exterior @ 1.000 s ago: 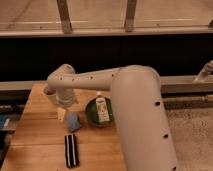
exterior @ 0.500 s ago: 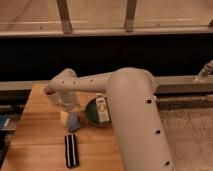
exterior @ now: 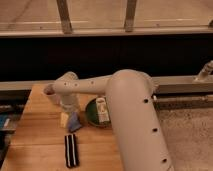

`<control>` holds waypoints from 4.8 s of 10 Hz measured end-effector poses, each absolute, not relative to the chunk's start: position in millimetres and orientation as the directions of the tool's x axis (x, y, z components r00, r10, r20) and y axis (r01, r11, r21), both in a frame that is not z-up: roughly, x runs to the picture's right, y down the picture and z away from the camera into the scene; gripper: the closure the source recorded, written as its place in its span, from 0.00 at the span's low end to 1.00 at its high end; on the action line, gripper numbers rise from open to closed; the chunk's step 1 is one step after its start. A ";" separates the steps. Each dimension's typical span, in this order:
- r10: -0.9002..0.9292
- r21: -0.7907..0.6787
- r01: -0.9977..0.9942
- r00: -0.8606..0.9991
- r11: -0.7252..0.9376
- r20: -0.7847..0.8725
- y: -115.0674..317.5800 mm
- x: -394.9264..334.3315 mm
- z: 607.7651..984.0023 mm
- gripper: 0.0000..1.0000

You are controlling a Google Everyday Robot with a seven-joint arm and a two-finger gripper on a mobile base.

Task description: Wipe the white sponge on the table

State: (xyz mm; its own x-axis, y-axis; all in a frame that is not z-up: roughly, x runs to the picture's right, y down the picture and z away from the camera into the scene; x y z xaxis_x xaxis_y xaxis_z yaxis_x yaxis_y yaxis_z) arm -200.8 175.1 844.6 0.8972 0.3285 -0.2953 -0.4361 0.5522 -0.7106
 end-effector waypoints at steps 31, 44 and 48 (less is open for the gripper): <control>0.370 -0.616 -0.405 0.909 0.676 -0.191 49.2 -185.6 879.9 1.00; 0.182 -0.749 -0.219 0.974 0.625 -0.133 176.2 -257.0 798.4 1.00; 0.216 -0.706 -0.341 0.940 0.621 -0.264 153.7 -185.5 812.3 1.00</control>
State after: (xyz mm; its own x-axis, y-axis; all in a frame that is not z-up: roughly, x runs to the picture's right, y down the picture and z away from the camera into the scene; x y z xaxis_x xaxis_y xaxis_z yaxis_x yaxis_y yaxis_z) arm -185.5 153.7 812.3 0.9401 0.2157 -0.2638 -0.3406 0.6210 -0.7060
